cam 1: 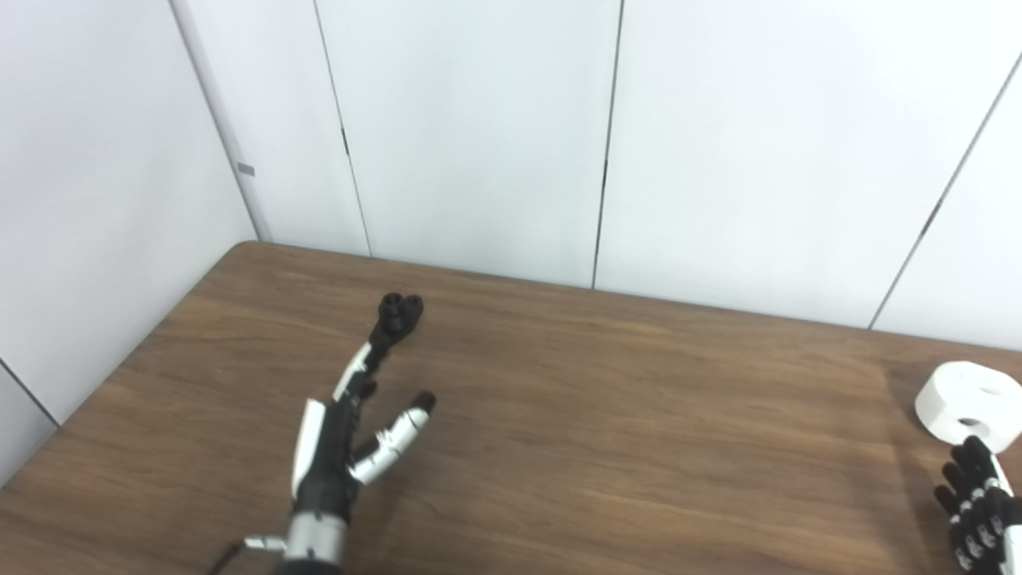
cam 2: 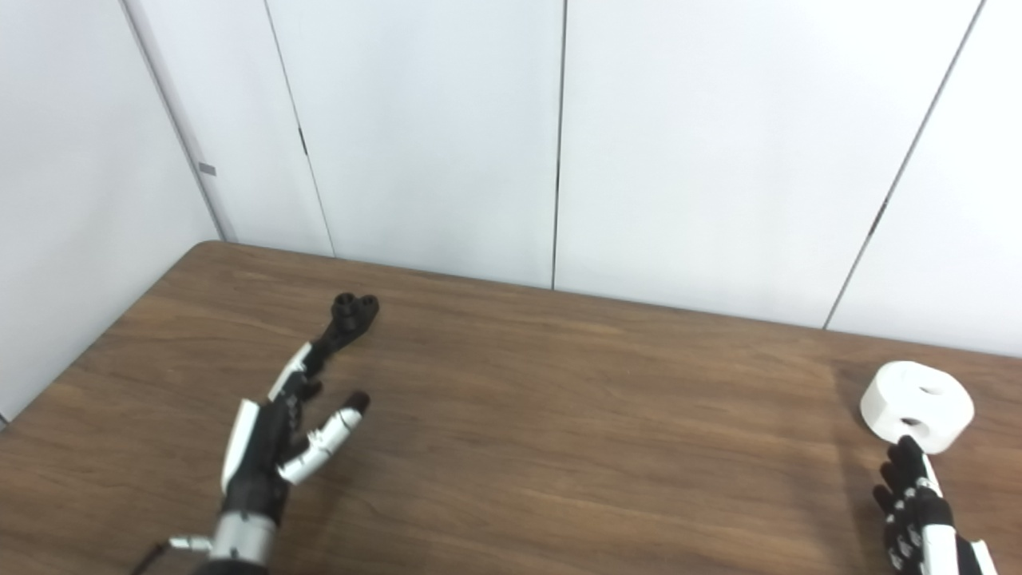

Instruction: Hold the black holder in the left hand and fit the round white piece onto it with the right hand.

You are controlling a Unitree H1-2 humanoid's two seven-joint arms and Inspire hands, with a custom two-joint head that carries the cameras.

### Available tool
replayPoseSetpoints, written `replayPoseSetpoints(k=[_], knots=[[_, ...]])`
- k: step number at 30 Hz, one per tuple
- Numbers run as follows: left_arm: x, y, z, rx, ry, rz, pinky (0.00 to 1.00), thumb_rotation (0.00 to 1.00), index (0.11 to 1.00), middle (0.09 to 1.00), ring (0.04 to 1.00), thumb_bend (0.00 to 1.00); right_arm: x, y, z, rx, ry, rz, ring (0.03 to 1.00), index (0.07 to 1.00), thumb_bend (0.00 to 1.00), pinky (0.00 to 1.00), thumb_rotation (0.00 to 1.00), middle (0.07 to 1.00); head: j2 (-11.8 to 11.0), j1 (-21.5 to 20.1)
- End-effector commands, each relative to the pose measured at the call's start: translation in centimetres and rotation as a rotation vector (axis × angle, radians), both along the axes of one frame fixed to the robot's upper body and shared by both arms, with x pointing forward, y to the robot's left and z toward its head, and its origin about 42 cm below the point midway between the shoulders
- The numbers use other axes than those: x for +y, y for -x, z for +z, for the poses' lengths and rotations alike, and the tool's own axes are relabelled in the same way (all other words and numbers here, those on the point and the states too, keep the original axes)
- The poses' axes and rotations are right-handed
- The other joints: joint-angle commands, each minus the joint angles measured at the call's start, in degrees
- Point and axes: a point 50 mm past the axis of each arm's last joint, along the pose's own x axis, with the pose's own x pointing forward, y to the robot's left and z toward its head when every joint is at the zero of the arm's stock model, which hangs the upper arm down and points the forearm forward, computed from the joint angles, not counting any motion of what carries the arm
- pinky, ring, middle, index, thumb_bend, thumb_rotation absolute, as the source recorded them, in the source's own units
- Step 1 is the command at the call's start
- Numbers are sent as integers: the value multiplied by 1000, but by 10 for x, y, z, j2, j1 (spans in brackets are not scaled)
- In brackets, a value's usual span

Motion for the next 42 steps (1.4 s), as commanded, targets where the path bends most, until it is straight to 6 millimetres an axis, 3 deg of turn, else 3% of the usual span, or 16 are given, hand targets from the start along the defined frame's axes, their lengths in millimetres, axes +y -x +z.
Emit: replayPoseSetpoints(k=[1,3,8,15,24,36,42], knots=[[6,-11,24,-44,-102,45,855,431,933,948,932,816,-1,16,-26,72,-23,-12,1000,1000,585,1000,1000,1000,1,1],[12,-16,32,-14,-158,77,855,470,937,948,928,834,-1,16,-26,69,-27,-12,1000,1000,580,1000,1000,1000,2,0],[27,-33,42,17,-270,111,882,458,909,931,921,798,0,16,-25,71,-22,-19,1000,1000,598,1000,1000,1000,2,0],[40,-55,38,84,-359,181,943,487,907,960,982,837,0,16,-26,71,-24,-6,1000,1000,605,1000,1000,1000,0,0],[65,-102,27,207,-551,280,1000,487,869,923,954,887,0,17,-30,67,-31,4,1000,1000,601,1000,1000,1000,-9,-9],[72,-147,14,342,-649,335,1000,505,862,945,983,877,6,17,-33,67,-43,-7,1000,1000,605,1000,1000,1000,-6,-15],[70,-161,11,353,-682,323,1000,509,865,948,987,908,9,19,-32,63,-43,-13,1000,1000,596,1000,1000,1000,-2,-18]])
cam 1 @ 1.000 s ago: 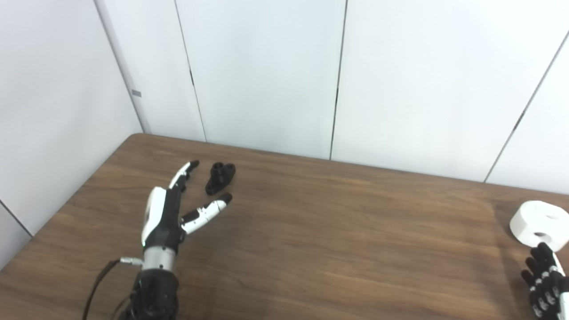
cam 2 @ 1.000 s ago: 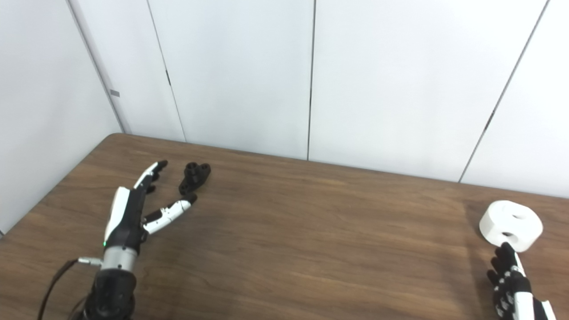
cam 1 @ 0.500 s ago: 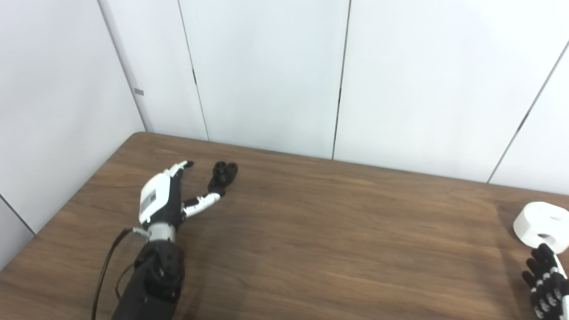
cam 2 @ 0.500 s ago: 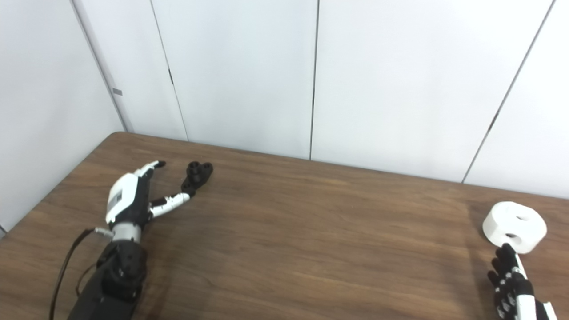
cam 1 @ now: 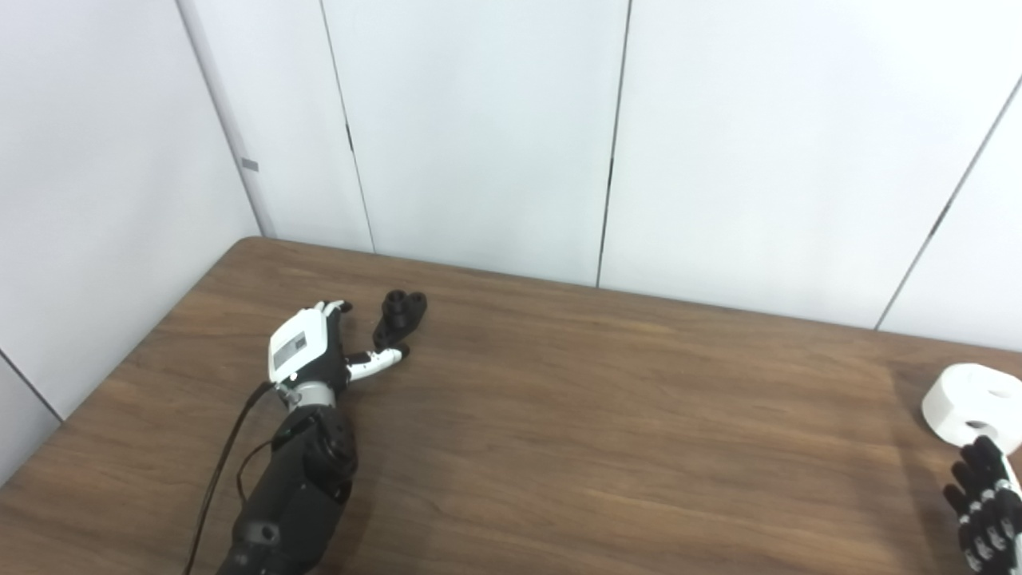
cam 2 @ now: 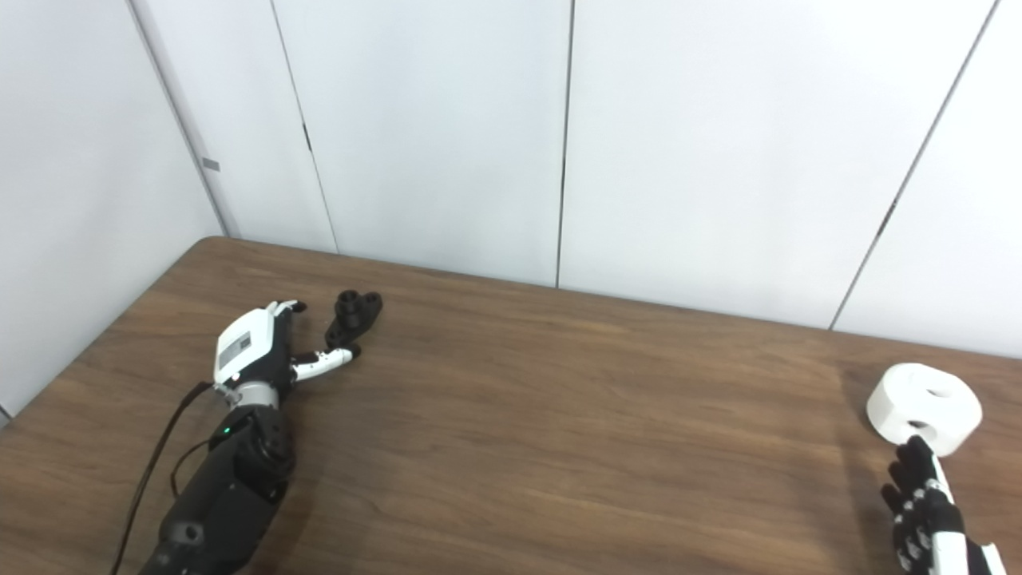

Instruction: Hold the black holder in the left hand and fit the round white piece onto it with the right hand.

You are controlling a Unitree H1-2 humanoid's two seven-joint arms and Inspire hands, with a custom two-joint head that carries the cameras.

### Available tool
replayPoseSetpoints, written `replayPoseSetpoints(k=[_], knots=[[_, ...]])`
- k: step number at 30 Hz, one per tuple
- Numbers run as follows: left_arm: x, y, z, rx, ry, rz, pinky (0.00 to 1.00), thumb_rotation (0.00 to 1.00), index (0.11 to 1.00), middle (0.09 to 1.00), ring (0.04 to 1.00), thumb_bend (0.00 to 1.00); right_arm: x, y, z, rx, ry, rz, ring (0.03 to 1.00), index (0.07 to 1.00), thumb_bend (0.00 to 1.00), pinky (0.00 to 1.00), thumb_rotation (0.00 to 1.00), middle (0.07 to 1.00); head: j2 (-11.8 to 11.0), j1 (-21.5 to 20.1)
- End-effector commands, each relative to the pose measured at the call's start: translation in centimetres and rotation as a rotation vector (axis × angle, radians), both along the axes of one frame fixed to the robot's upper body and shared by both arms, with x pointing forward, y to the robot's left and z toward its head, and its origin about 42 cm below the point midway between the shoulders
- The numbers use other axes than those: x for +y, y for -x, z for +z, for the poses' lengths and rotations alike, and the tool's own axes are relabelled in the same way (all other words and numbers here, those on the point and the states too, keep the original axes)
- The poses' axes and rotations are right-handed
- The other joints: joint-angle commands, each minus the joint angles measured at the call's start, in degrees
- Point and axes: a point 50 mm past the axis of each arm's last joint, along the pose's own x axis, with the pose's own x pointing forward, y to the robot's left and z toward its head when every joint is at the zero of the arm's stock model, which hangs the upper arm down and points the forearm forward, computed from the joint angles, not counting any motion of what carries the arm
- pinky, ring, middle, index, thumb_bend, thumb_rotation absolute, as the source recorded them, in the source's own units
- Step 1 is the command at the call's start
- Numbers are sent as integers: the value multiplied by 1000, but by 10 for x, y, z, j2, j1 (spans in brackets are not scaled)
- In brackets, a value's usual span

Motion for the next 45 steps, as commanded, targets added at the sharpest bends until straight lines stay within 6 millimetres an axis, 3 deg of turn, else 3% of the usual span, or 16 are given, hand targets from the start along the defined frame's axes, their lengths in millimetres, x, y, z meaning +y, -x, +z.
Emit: replayPoseSetpoints(k=[1,14,45], knots=[[4,-20,33,-99,-64,-7,1000,511,863,946,987,911,7,19,-31,93,-45,-24,1000,1000,603,1000,1000,1000,1,0],[-6,-40,40,-112,-22,-31,1000,477,844,942,983,908,9,19,-30,97,-44,-34,1000,1000,628,1000,1000,1000,5,-3],[4,-36,32,-43,-129,-8,1000,377,718,898,969,894,10,26,-26,97,-45,-31,1000,1000,627,1000,1000,1000,19,-4]])
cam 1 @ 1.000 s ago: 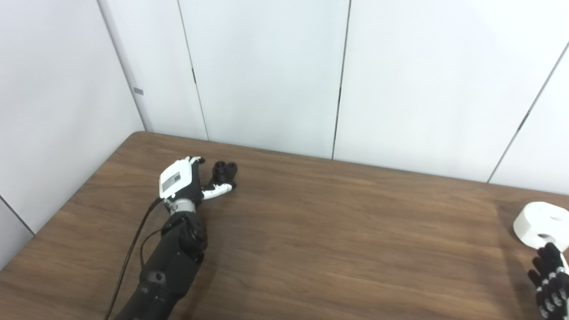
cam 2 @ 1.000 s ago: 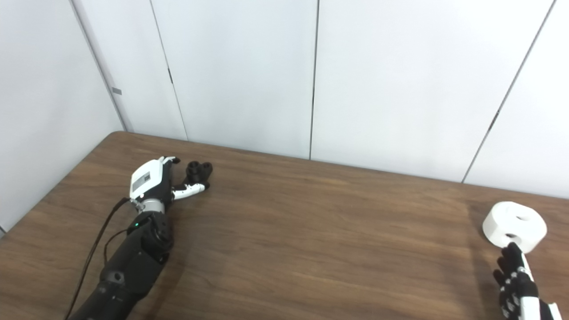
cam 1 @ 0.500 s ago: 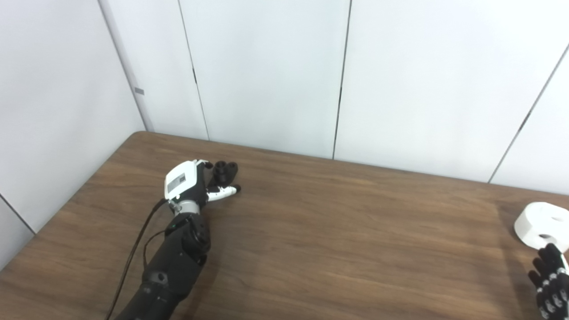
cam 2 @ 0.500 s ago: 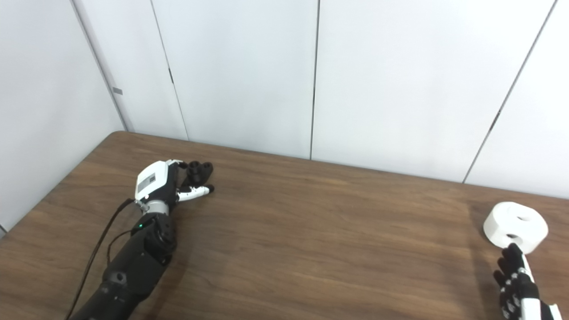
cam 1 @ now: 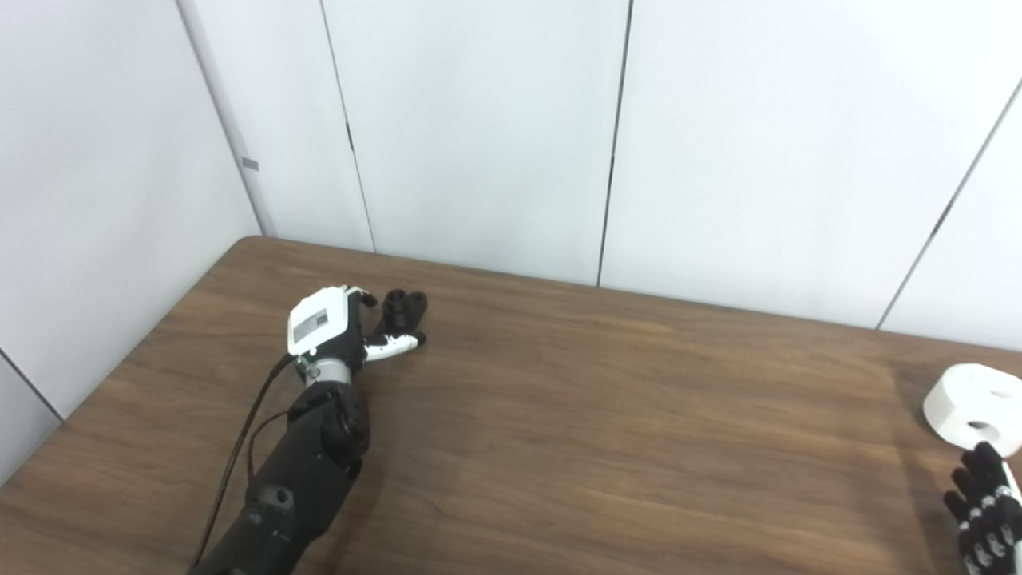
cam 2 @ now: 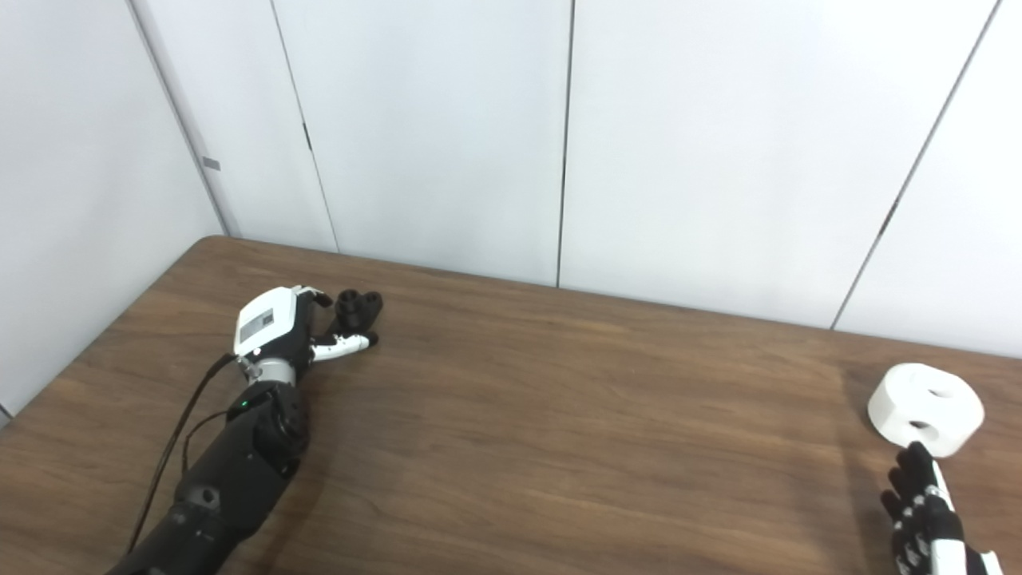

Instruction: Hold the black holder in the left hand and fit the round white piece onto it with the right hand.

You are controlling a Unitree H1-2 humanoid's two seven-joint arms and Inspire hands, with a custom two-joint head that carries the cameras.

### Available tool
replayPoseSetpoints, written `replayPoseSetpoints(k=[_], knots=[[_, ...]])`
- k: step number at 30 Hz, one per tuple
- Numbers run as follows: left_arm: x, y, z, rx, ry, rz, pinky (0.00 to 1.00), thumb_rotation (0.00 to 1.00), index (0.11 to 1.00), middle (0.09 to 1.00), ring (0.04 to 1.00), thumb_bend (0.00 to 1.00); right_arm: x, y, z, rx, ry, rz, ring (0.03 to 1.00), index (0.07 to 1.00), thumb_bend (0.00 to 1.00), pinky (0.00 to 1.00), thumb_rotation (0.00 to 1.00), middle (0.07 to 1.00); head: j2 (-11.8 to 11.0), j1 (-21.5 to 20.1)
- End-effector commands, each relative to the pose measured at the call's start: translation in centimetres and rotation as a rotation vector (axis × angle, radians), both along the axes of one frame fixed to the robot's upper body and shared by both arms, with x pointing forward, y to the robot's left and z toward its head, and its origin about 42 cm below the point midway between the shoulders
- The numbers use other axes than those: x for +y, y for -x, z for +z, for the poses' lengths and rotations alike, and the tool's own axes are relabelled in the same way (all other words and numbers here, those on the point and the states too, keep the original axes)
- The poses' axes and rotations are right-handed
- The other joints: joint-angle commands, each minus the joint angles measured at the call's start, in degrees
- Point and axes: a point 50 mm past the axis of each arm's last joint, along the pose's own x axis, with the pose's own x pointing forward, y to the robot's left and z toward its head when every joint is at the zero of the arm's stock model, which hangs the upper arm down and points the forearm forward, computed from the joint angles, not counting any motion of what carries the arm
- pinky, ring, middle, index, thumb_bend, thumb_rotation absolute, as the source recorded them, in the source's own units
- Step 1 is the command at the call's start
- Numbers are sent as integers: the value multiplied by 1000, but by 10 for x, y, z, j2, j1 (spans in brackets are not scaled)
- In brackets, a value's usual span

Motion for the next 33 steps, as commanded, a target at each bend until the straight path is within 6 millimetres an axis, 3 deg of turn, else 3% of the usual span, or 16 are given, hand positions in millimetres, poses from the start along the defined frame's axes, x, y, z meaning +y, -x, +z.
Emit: replayPoseSetpoints(k=[1,25,29,30,33], knots=[[8,-11,26,-74,-56,19,1000,370,715,897,969,895,6,19,-26,87,-43,-16,1000,1000,628,1000,1000,1000,1,1],[9,-10,25,-66,-34,6,959,289,580,839,928,881,7,20,-23,100,-37,-13,1000,1000,679,1000,1000,1000,13,-5],[8,-8,24,-119,37,-12,940,192,535,817,905,872,7,21,-22,97,-42,-11,1000,1000,674,1000,1000,1000,14,-6],[8,-7,24,-133,62,-15,944,119,506,812,904,667,7,21,-22,95,-41,-12,1000,1000,658,1000,1000,1000,15,-7],[9,-7,21,-151,104,-17,910,66,484,803,905,541,6,21,-22,89,-42,-11,1000,1000,639,1000,1000,1000,14,-8]])
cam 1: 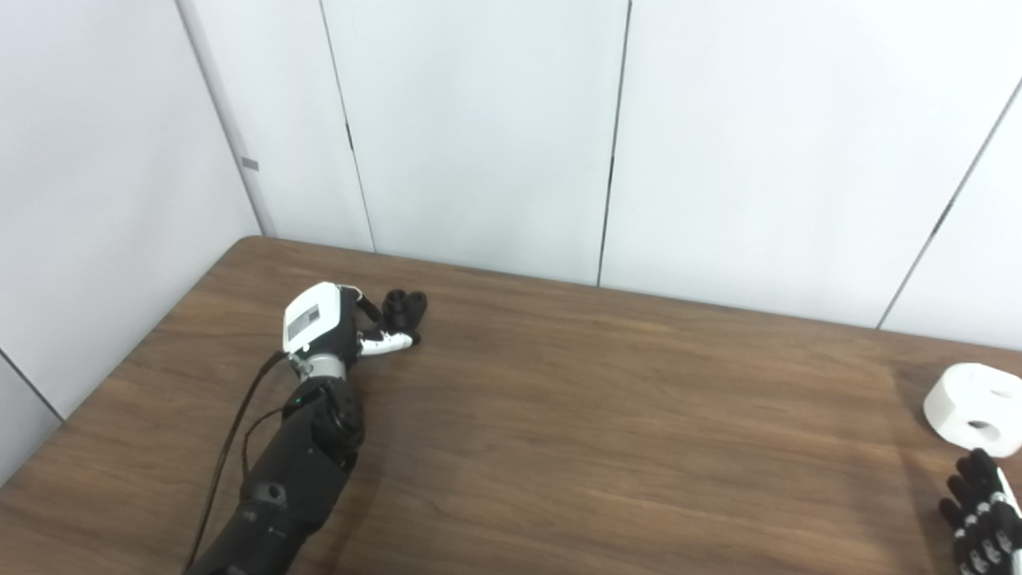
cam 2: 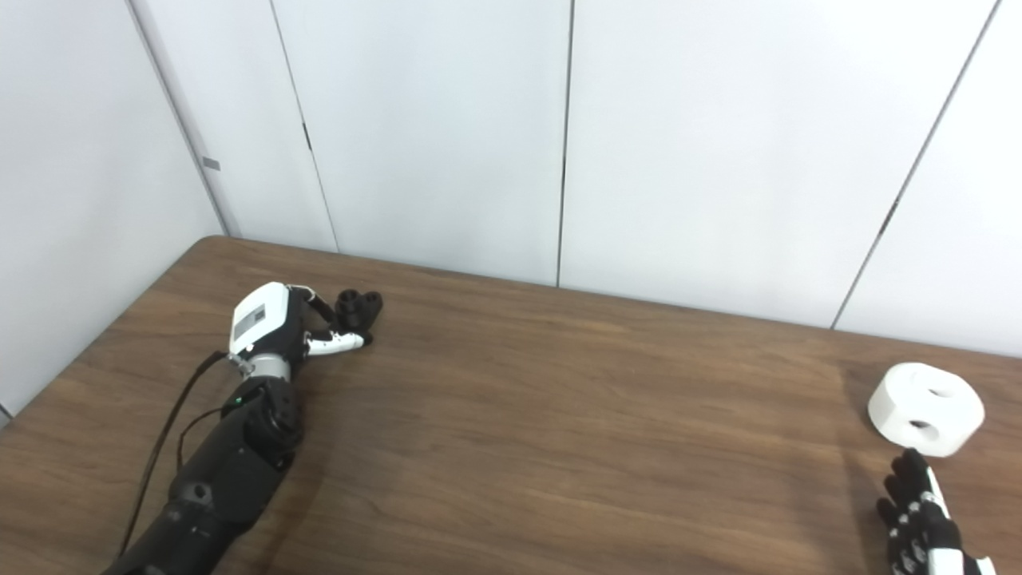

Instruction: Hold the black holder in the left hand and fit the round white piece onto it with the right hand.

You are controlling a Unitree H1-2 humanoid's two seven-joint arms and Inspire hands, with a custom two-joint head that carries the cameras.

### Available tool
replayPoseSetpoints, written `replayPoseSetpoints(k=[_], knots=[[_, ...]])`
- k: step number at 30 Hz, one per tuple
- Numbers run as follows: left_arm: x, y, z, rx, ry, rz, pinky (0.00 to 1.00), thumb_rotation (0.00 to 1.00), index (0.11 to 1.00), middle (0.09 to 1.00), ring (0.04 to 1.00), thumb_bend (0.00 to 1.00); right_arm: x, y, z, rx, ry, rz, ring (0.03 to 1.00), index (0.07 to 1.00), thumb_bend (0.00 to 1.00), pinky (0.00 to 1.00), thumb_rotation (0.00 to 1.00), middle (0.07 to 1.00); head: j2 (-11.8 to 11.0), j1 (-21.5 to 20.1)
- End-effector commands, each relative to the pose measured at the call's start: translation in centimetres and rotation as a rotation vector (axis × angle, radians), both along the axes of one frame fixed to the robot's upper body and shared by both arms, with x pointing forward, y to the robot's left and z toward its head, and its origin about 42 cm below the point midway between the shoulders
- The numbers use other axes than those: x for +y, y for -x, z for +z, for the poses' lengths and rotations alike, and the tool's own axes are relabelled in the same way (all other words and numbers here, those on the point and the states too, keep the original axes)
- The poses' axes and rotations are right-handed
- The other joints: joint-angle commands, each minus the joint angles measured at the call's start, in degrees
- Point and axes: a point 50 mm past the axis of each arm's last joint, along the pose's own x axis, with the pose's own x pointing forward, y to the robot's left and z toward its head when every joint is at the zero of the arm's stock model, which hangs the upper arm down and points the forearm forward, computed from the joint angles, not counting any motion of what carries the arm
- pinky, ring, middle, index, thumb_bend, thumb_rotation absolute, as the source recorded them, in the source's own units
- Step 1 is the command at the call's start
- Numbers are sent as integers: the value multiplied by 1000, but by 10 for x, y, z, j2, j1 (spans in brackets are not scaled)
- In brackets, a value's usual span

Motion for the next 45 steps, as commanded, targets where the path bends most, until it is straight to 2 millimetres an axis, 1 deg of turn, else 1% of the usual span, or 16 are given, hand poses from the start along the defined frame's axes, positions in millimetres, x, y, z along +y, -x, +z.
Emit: replayPoseSetpoints(k=[1,4,11,16,19,24,28,31,32,34,37,41,43,45], knots=[[3,-6,15,-73,-14,0,902,62,483,802,906,534,5,16,-20,62,-38,-11,1000,1000,636,1000,1000,1000,0,1],[2,-5,14,-70,-30,-6,886,53,482,796,898,525,5,16,-20,60,-37,-9,1000,1000,614,1000,1000,982,-2,1],[1,-8,11,-70,-31,-17,849,50,482,783,882,523,5,15,-21,51,-34,-8,1000,1000,616,1000,1000,982,-2,1],[-3,-10,14,-71,-31,-29,850,50,483,781,889,523,6,15,-21,41,-47,-4,1000,1000,605,1000,1000,985,-1,-2],[-5,-11,17,-65,-40,-50,866,51,484,780,888,521,6,15,-21,43,-41,-5,1000,1000,640,1000,1000,987,0,-4],[-8,-7,19,-48,-35,-84,880,49,485,786,888,520,8,15,-20,49,-41,-10,1000,1000,653,1000,1000,990,3,-9],[-12,2,22,-49,-33,-131,855,48,484,785,877,520,9,15,-20,41,-44,-10,1000,1000,647,1000,1000,987,5,-12],[-18,12,24,-60,-32,-185,828,47,484,777,864,520,9,14,-19,39,-42,-9,1000,1000,667,1000,1000,975,9,-17],[-20,14,25,-63,-29,-201,804,47,484,773,856,519,10,14,-19,37,-41,-8,1000,1000,671,1000,1000,973,10,-18],[-26,21,26,-73,-24,-237,772,47,484,767,843,520,10,14,-19,35,-37,-6,1000,1000,671,1000,1000,973,12,-24],[-35,32,28,-88,-31,-307,752,50,484,759,833,521,12,14,-20,34,-36,1,1000,1000,664,1000,1000,977,14,-32],[-47,47,29,-96,-11,-382,738,50,483,757,823,521,15,14,-19,32,-34,1,999,1000,670,1000,1000,976,18,-47],[-54,56,29,-107,4,-431,739,50,485,766,832,520,16,13,-19,29,-33,1,995,1000,690,1000,1000,973,22,-54],[-60,65,30,-132,7,-474,728,49,485,761,821,519,18,13,-19,27,-30,1,991,1000,684,1000,1000,970,25,-61]])
